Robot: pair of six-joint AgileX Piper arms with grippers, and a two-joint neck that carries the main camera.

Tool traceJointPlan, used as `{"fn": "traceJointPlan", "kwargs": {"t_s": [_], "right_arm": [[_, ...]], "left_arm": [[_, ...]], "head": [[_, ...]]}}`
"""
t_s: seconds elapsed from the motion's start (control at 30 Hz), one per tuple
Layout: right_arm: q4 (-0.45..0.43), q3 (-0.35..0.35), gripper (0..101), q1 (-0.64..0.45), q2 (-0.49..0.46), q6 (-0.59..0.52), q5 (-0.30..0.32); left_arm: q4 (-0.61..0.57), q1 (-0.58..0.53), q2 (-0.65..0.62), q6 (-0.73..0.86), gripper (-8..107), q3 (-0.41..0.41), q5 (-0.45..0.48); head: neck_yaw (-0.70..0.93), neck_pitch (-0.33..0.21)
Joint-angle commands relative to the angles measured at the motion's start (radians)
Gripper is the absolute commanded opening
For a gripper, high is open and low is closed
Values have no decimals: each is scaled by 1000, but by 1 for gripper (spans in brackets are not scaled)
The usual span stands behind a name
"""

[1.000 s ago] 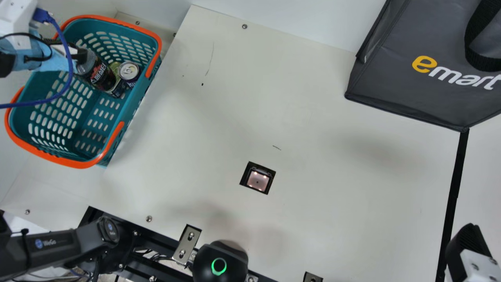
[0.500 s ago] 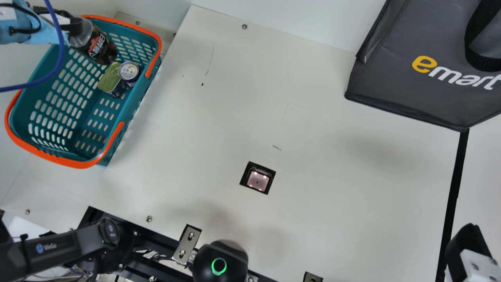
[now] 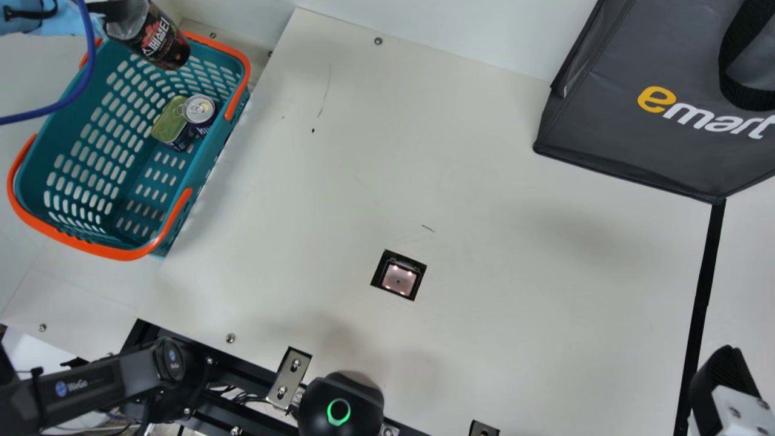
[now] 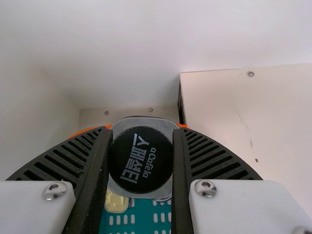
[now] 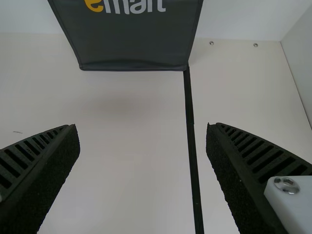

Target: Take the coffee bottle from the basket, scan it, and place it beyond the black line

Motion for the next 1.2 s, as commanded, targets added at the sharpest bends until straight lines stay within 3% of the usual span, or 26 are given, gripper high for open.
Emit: {"fn": "traceJointPlan", "kwargs": {"t_s": [0.0,0.3,1.17], "right_arm": [[0,0,91,0,0,0,0],[0,0,91,0,0,0,0],[0,0,91,0,0,0,0]], "left_arm": [[0,-16,-6,-6,10,-3,0],[9,-130,-44,-55,10,14,-7],[32,-511,-108,-49,10,166,-63]], "head": [[2,-17],[2,-17],[2,-17]]}}
